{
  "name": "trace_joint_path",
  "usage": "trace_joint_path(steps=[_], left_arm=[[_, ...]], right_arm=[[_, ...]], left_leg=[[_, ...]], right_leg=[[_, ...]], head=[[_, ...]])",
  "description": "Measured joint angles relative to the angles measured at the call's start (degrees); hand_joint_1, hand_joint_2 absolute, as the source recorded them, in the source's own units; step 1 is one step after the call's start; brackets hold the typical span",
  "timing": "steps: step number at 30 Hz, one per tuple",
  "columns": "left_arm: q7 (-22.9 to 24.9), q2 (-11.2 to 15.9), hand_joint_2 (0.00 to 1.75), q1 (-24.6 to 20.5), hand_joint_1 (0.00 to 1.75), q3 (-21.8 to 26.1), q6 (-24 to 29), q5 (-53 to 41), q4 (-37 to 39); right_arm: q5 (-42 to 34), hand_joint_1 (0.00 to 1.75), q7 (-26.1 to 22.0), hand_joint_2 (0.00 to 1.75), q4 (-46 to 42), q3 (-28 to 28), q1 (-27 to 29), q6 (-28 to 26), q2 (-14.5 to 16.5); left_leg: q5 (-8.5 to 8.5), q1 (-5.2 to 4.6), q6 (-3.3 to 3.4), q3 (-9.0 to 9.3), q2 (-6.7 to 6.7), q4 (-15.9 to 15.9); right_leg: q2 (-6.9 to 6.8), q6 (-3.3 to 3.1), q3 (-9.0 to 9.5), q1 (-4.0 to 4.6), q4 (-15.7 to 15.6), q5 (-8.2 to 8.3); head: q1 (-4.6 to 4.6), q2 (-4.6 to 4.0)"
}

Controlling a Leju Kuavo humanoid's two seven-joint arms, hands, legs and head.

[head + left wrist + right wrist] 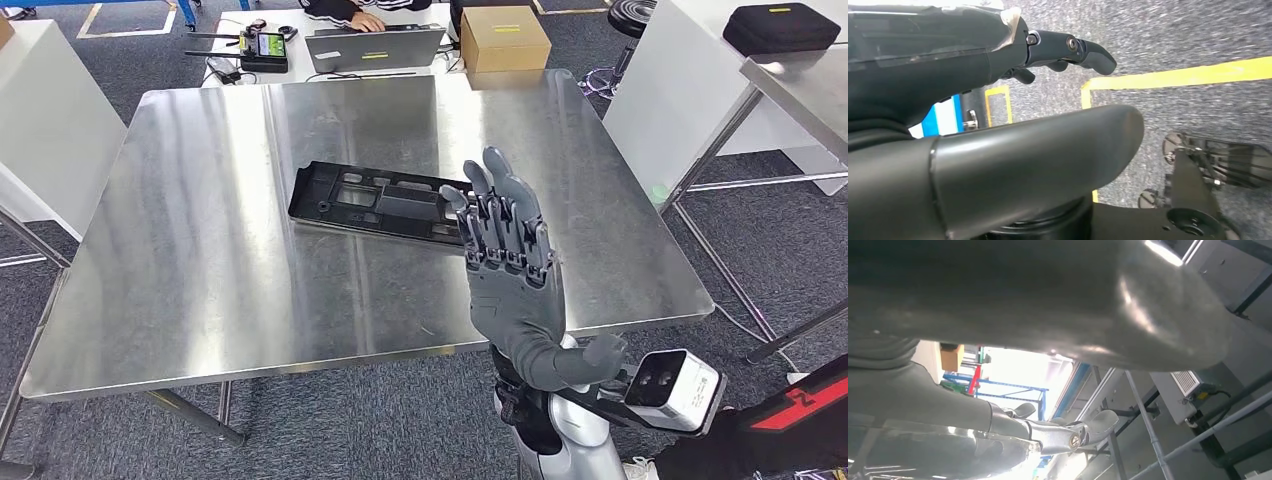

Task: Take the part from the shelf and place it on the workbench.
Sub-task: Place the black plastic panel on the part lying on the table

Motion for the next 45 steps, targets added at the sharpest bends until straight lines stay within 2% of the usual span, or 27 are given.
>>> trace_joint_path(steps=[2, 4, 6, 8, 10, 12, 13, 14, 15, 18, 20, 23, 24, 25, 27, 29, 30, 31, 33, 35, 37, 39, 40, 41, 43, 44, 45], left_arm=[[0.0, -0.02, 0.0, 0.01, 0.0, 0.01, -0.07, -0.01, 0.0], [0.0, -0.04, 0.0, -0.02, 0.0, 0.02, -0.08, -0.02, 0.0], [0.0, -0.08, 0.0, -0.02, 0.0, 0.02, -0.08, -0.02, 0.0], [0.0, -0.05, 0.0, -0.02, 0.0, 0.02, -0.06, -0.02, 0.0], [0.0, 0.0, 0.0, -0.02, 0.0, 0.02, -0.04, -0.02, 0.0], [0.0, -0.01, 0.0, 0.0, 0.0, 0.02, -0.03, -0.02, 0.0], [0.0, -0.02, 0.0, 0.02, 0.0, 0.02, -0.03, -0.02, 0.0], [0.0, -0.02, 0.0, 0.02, 0.0, 0.03, -0.03, -0.02, 0.0], [0.0, 0.0, 0.0, 0.02, 0.0, 0.04, -0.03, -0.02, 0.0], [0.0, 0.11, 0.0, -0.12, 0.0, 0.09, 0.09, 0.0, 0.0], [-0.01, 0.1, 0.0, -0.22, 0.0, 0.16, 0.22, 0.04, 0.0], [0.0, 0.1, 0.0, -0.2, 0.0, 0.36, 0.37, 0.06, 0.0], [0.0, 0.12, 0.0, -0.22, 0.0, 0.42, 0.42, 0.05, 0.0], [0.0, 0.15, 0.0, -0.26, 0.0, 0.45, 0.48, 0.05, 0.0], [0.0, 0.2, 0.0, -0.29, 0.0, 0.49, 0.56, 0.05, 0.0], [0.0, 0.18, 0.0, -0.26, 0.0, 0.5, 0.58, 0.05, 0.0], [0.0, 0.15, 0.0, -0.23, 0.0, 0.5, 0.58, 0.05, 0.0], [0.0, 0.13, 0.0, -0.21, 0.0, 0.5, 0.58, 0.05, 0.0], [0.0, 0.07, 0.0, -0.21, 0.0, 0.5, 0.58, 0.02, 0.0], [0.0, 0.07, 0.0, -0.24, 0.0, 0.5, 0.58, -0.03, 0.0], [0.0, 0.09, 0.0, -0.27, 0.0, 0.5, 0.58, -0.04, 0.0], [0.0, 0.1, 0.0, -0.23, 0.0, 0.5, 0.58, -0.04, 0.0], [0.0, 0.11, 0.0, -0.2, 0.0, 0.5, 0.59, -0.04, 0.0], [0.01, 0.12, 0.0, -0.18, 0.0, 0.5, 0.59, -0.04, 0.0], [0.02, 0.11, 0.0, -0.16, 0.0, 0.5, 0.64, -0.05, 0.0], [0.02, 0.1, 0.0, -0.15, 0.0, 0.5, 0.71, -0.07, 0.0], [0.02, 0.1, 0.0, -0.13, 0.0, 0.5, 0.79, -0.08, 0.0]], right_arm=[[0.1, 0.0, 0.04, 0.0, -0.03, -0.03, -0.03, -0.04, 0.03], [0.15, 0.0, 0.07, 0.0, -0.11, -0.04, -0.09, -0.04, 0.15], [0.19, 0.0, 0.09, 0.0, -0.17, -0.08, -0.07, -0.04, 0.28], [0.21, 0.0, 0.11, 0.0, -0.22, -0.13, -0.06, -0.04, 0.41], [0.22, 0.0, 0.13, 0.0, -0.3, -0.16, -0.1, -0.04, 0.63], [0.22, 0.0, 0.13, 0.0, -0.32, -0.2, -0.09, -0.03, 0.75], [0.22, 0.0, 0.13, 0.0, -0.31, -0.21, -0.05, -0.02, 0.75], [0.22, 0.0, 0.13, 0.0, -0.3, -0.23, 0.01, -0.01, 0.75], [0.22, 0.0, 0.13, 0.0, -0.29, -0.24, 0.07, 0.0, 0.75], [0.22, 0.0, 0.13, 0.0, -0.28, -0.26, 0.13, 0.03, 0.76], [0.24, 0.0, 0.13, 0.0, -0.28, -0.27, 0.12, 0.06, 0.77], [0.26, 0.0, 0.09, 0.0, -0.28, -0.3, 0.13, 0.11, 0.75], [0.26, 0.0, 0.08, 0.0, -0.28, -0.33, 0.13, 0.11, 0.74], [0.26, 0.0, 0.05, 0.0, -0.28, -0.37, 0.12, 0.11, 0.72], [0.26, 0.0, 0.03, 0.0, -0.28, -0.48, 0.17, 0.11, 0.65], [0.26, 0.0, 0.02, 0.0, -0.28, -0.56, 0.29, 0.11, 0.52], [0.26, 0.0, 0.02, 0.0, -0.28, -0.59, 0.37, 0.1, 0.45], [0.26, 0.0, 0.02, 0.0, -0.28, -0.61, 0.42, 0.1, 0.4], [0.27, 0.0, 0.02, 0.0, -0.28, -0.64, 0.43, 0.09, 0.36], [0.27, 0.0, -0.01, 0.0, -0.3, -0.65, 0.43, 0.09, 0.38], [0.27, 0.0, -0.05, 0.0, -0.32, -0.71, 0.47, 0.09, 0.41], [0.28, 0.0, -0.07, 0.0, -0.33, -0.77, 0.44, 0.09, 0.48], [0.28, 0.0, -0.07, 0.0, -0.33, -0.78, 0.44, 0.09, 0.56], [0.29, 0.0, -0.07, 0.0, -0.33, -0.8, 0.43, 0.09, 0.64], [0.29, 0.0, -0.07, 0.0, -0.32, -0.85, 0.48, 0.09, 0.76], [0.29, 0.0, -0.06, 0.0, -0.31, -0.88, 0.52, 0.09, 0.77], [0.29, 0.0, -0.06, 0.0, -0.31, -0.91, 0.58, 0.09, 0.77]], left_leg=[[0.2, -0.23, -0.06, -0.04, -0.11, 0.02], [0.39, -0.49, -0.39, -0.09, -0.16, 0.12], [0.64, -0.58, -0.87, -0.14, -0.14, 0.09], [0.41, -0.41, -1.5, -0.39, -0.15, 0.36], [-2.3, -0.15, -2.18, -1.76, -0.17, 3.65], [-6.43, 0.24, -2.83, -4.41, -0.18, 10.43], [-7.68, 0.45, -3.12, -5.5, -0.17, 13.39], [-7.94, 0.68, -3.37, -5.86, -0.16, 14.8], [-7.22, 0.92, -3.56, -5.23, -0.14, 14.25], [-2.87, 1.43, -3.77, 0.7, 0.0, 4.15], [-2.02, 1.21, -3.37, 2.5, -0.04, 0.39], [-1.37, 0.72, -2.02, 2.12, -0.08, -0.07], [-0.98, 0.67, -1.44, 2.0, -0.01, -0.34], [-0.57, 0.69, -0.87, 1.8, 0.07, -0.62], [0.1, 0.59, -0.19, 1.09, 0.18, -0.81], [0.8, 0.47, -0.06, 0.08, 0.24, -0.78], [1.18, 0.43, -0.11, -0.42, 0.25, -0.77], [1.54, 0.42, -0.21, -0.85, 0.25, -0.76], [2.27, 0.41, -0.6, -1.46, 0.18, -0.73], [2.92, 0.24, -1.25, -1.73, 0.12, -0.69], [3.56, 0.22, -2.03, -1.74, 0.13, -0.87], [3.84, 0.51, -2.73, -1.95, 0.09, -0.96], [2.88, 0.65, -3.0, -2.39, 0.04, -0.16], [0.96, 0.75, -3.22, -3.22, -0.01, 1.82], [-4.45, 0.91, -3.62, -5.59, -0.09, 8.97], [-6.44, 0.94, -3.79, -6.5, -0.11, 12.5], [-7.4, 0.96, -3.87, -6.68, -0.12, 14.59]], right_leg=[[0.0, 0.18, 4.41, 0.35, -7.65, 2.61], [0.04, -0.3, 7.32, 0.72, -13.53, 4.39], [0.09, -0.97, 7.47, 1.01, -14.6, 4.96], [0.07, -1.69, 7.71, 0.54, -14.87, 5.53], [-0.04, -2.45, 7.8, -0.01, -15.13, 6.18], [-0.15, -2.76, 7.38, 0.0, -15.08, 6.51], [-0.19, -2.77, 7.22, 0.01, -15.05, 6.62], [-0.21, -2.73, 7.09, -0.01, -15.01, 6.69], [-0.22, -2.7, 7.02, -0.04, -14.98, 6.76], [-0.2, -2.36, 6.86, 0.01, -14.66, 6.8], [-0.19, -1.71, 6.48, 0.25, -14.47, 6.95], [-0.17, -0.56, 5.94, 0.26, -14.59, 7.34], [-0.17, -0.4, 5.57, 0.2, -14.07, 6.84], [-0.17, -0.48, 4.9, 0.14, -12.58, 5.68], [-0.18, -1.03, 2.37, 0.04, -6.36, 1.84], [-0.18, -1.11, 0.05, 0.04, 0.35, -1.28], [-0.18, -0.86, 0.1, 0.04, 1.38, -1.73], [-0.18, -0.48, 1.24, 0.05, 0.25, -1.38], [-0.18, 0.21, 6.6, -0.03, -7.93, 0.77], [-0.1, 0.13, 10.48, 0.11, -14.82, 2.61], [-0.02, -0.61, 10.66, 0.49, -15.94, 3.35], [-0.06, -1.43, 10.37, 0.31, -15.97, 4.15], [-0.12, -1.92, 10.17, 0.12, -16.03, 4.67], [-0.19, -2.35, 9.85, -0.1, -16.09, 5.24], [-0.29, -2.9, 8.87, -0.03, -16.01, 6.22], [-0.32, -2.95, 8.27, 0.09, -15.94, 6.64], [-0.33, -2.91, 7.7, 0.19, -15.84, 7.01]], head=[[0.01, 0.0], [-0.03, 0.0], [-0.06, 0.0], [-0.06, 0.0], [-0.1, 0.0], [-0.14, 0.0], [-0.14, 0.0], [-0.15, 0.0], [-0.15, 0.0], [-0.15, 0.0], [-0.09, 0.0], [-0.04, 0.0], [-0.02, 0.0], [0.02, 0.0], [0.1, 0.0], [0.11, 0.0], [0.11, 0.0], [0.11, 0.0], [0.1, 0.0], [0.08, 0.0], [0.06, 0.0], [0.06, 0.0], [0.05, 0.0], [0.04, 0.0], [0.02, 0.0], [0.0, 0.0], [0.0, 0.0]])
